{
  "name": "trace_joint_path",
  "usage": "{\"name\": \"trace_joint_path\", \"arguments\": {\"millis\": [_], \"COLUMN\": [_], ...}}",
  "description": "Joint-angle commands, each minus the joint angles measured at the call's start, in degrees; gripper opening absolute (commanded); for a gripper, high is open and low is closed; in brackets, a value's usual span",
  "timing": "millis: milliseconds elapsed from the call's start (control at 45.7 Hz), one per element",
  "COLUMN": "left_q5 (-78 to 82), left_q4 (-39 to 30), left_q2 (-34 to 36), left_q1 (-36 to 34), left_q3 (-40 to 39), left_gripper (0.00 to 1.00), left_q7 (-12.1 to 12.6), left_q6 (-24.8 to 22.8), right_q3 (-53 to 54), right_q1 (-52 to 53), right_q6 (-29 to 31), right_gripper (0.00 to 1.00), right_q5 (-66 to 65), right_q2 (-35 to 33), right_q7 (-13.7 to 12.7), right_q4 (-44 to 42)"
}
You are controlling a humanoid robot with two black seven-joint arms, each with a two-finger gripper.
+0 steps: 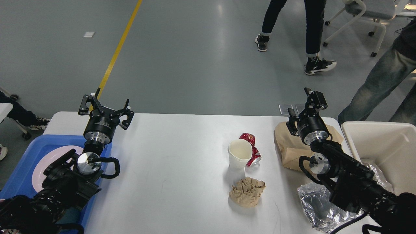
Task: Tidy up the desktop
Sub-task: 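Lift the right gripper up from beside the paper bag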
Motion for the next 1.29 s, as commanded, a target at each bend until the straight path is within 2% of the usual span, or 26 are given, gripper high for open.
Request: {"name": "trace_joint_path", "arguments": {"millis": [0,328,547,1270], "left_q5": [0.0,0.0,0.0,0.0], "left_q4": [-0.03,-0.03,-0.03,-0.03], "left_q2": [0.0,0.0,0.0,0.0], "left_q1": [0.0,0.0,0.0,0.0], "left_q3": [0.0,0.0,0.0,0.0], "left_gripper": [0.97,0.96,0.96,0.97], "left_q7": [0.0,0.0,0.0,0.0], "left_q6": [0.0,0.0,0.0,0.0], "right_q3": [0.0,-0.09,0.44,0.7], "right_q1": [0.0,1.93,4.48,5.63], "right_q6": [-0.09,-0.26,-0.26,-0.35], "right_gripper": [1.0,1.0,1.0,1.0], "right_q5": [0.0,0.0,0.09,0.26], "right_q2": [0.0,-0.18,-3.51,-3.69], "right_q7": [0.03,-0.41,-0.41,-0.41], "right_q4": [0.0,-0.09,-0.26,-0.53]}}
